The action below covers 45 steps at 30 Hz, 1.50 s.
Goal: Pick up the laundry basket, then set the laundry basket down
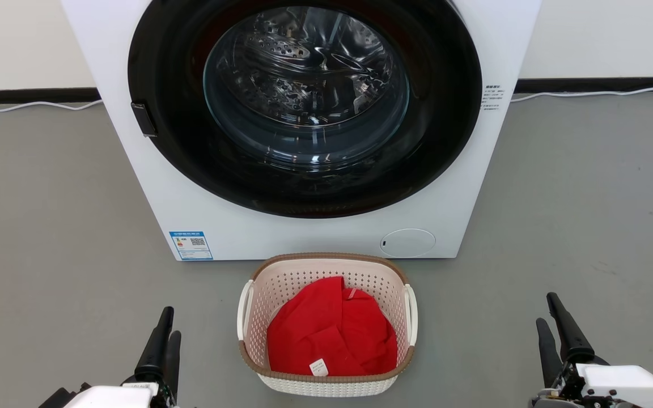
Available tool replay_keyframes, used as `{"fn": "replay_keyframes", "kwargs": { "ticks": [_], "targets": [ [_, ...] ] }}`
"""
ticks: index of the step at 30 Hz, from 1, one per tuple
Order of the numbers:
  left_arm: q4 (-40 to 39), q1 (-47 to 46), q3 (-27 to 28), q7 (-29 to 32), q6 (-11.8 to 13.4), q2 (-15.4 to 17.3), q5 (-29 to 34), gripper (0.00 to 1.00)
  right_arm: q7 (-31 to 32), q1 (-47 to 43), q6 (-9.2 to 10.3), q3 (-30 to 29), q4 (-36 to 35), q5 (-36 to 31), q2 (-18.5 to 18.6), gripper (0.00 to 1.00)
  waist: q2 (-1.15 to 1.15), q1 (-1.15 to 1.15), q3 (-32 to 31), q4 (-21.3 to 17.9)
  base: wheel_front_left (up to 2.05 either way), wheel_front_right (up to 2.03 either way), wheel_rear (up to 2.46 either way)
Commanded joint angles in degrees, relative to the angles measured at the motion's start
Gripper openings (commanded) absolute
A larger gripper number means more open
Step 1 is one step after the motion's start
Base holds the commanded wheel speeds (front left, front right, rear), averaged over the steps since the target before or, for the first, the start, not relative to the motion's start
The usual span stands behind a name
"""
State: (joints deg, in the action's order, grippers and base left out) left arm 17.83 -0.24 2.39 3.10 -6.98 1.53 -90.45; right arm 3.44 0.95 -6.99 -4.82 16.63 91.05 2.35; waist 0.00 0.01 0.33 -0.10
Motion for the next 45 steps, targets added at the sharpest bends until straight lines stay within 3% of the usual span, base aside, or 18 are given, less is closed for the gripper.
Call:
{"fn": "replay_keyframes", "kwargs": {
  "ticks": [1,28,45],
  "targets": [
    [-2.0,-2.7,-0.1,-0.7,-0.1,0.5,0.9,1.0,-0.8,2.1,-0.12,0.8,-2.3,-0.9,1.0,1.0,0.0,-0.01,0.0,0.0,0.0,0.0,0.0],
    [-3.1,-3.8,-1.5,-5.2,-0.2,0.6,19.1,1.0,-5.6,3.0,-0.22,6.0,-6.3,-13.0,3.1,1.0,0.0,-0.01,0.1,-0.4,0.0,0.0,0.0],
    [-1.7,-4.5,-2.1,-8.1,0.4,0.8,33.9,1.0,-8.4,3.7,-0.28,9.2,-6.7,-27.4,5.0,1.0,0.0,-0.01,0.2,-0.7,0.0,0.0,0.0]
  ]
}}
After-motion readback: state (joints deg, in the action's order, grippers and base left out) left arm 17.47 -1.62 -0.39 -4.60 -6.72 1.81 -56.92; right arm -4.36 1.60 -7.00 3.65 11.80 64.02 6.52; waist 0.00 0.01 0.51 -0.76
